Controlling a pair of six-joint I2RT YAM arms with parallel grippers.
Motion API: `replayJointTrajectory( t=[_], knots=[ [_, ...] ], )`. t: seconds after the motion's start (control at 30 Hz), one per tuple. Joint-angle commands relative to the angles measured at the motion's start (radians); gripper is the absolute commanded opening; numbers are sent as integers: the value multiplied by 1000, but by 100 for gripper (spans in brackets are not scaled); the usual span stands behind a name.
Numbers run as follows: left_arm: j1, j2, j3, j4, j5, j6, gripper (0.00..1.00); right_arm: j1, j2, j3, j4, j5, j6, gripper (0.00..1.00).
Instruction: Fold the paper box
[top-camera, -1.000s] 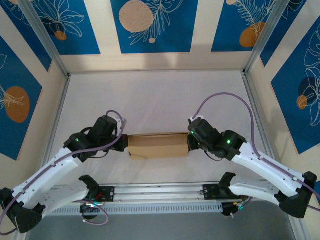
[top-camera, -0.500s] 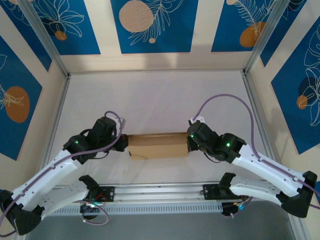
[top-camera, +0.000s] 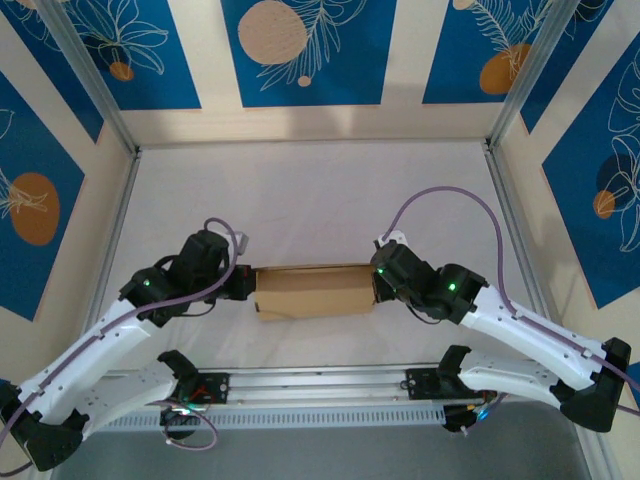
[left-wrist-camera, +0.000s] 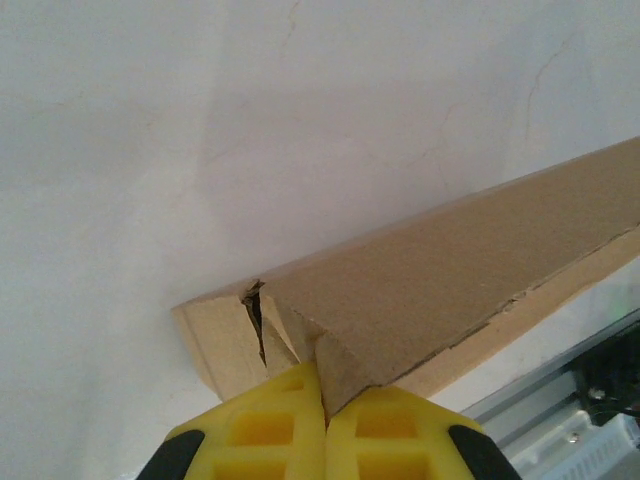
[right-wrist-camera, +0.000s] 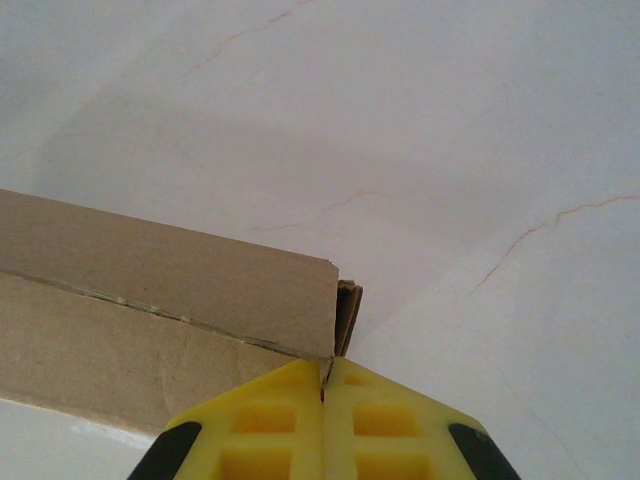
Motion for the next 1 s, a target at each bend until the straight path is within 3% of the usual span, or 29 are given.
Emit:
replayJointTrajectory(
  t=[0.0,0.27,0.97],
  knots=[
    [16,-23,28,76,70,-66,0,8,11,13,-60,0,-21,0],
    [31,-21,-2,162,138,-139,0,7,10,15,-61,1,-22,0],
    [60,-147,-144,27,-45,24,0,8,-6,23,-48,26,-32,0]
  ],
)
